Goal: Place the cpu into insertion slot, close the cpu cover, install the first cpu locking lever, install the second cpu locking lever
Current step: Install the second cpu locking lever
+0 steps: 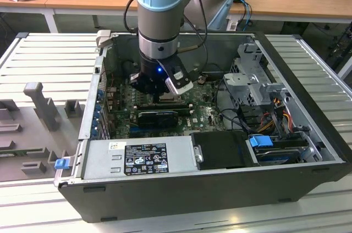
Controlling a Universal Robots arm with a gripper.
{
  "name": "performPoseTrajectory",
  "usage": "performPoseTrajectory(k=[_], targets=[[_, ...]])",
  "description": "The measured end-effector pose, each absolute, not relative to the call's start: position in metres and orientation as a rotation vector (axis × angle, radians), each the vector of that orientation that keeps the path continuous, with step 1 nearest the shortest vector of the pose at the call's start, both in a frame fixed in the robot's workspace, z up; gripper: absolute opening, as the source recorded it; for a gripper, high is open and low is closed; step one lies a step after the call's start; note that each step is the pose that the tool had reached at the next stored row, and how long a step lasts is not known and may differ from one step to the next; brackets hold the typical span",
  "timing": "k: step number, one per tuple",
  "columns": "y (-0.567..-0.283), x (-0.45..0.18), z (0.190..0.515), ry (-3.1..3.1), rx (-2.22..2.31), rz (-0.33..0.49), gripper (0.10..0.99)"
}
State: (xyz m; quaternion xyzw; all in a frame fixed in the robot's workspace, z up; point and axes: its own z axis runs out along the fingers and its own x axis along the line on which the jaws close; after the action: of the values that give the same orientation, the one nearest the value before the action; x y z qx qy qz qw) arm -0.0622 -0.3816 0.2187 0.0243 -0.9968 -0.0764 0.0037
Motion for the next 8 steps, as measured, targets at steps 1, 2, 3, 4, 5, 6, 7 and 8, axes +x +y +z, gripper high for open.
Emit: performPoseTrajectory(k=[1,2,3,4,5,6,7,8], targets=[[-0.3837,-0.0625,0.2187,-3.123,0.076,-0.252,0.106],[-0.3854,-0.0626,0.2187,-3.122,0.077,-0.265,0.106],[-0.3879,-0.0633,0.2183,-3.120,0.082,-0.287,0.106],[-0.3896,-0.0640,0.2181,-3.119,0.089,-0.302,0.106],[-0.3916,-0.0653,0.2176,-3.117,0.096,-0.319,0.106],[-0.3933,-0.0690,0.2155,-3.113,0.105,-0.346,0.106],[-0.3936,-0.0701,0.2136,-3.112,0.108,-0.354,0.106],[-0.3936,-0.0705,0.2126,-3.112,0.110,-0.358,0.106]])
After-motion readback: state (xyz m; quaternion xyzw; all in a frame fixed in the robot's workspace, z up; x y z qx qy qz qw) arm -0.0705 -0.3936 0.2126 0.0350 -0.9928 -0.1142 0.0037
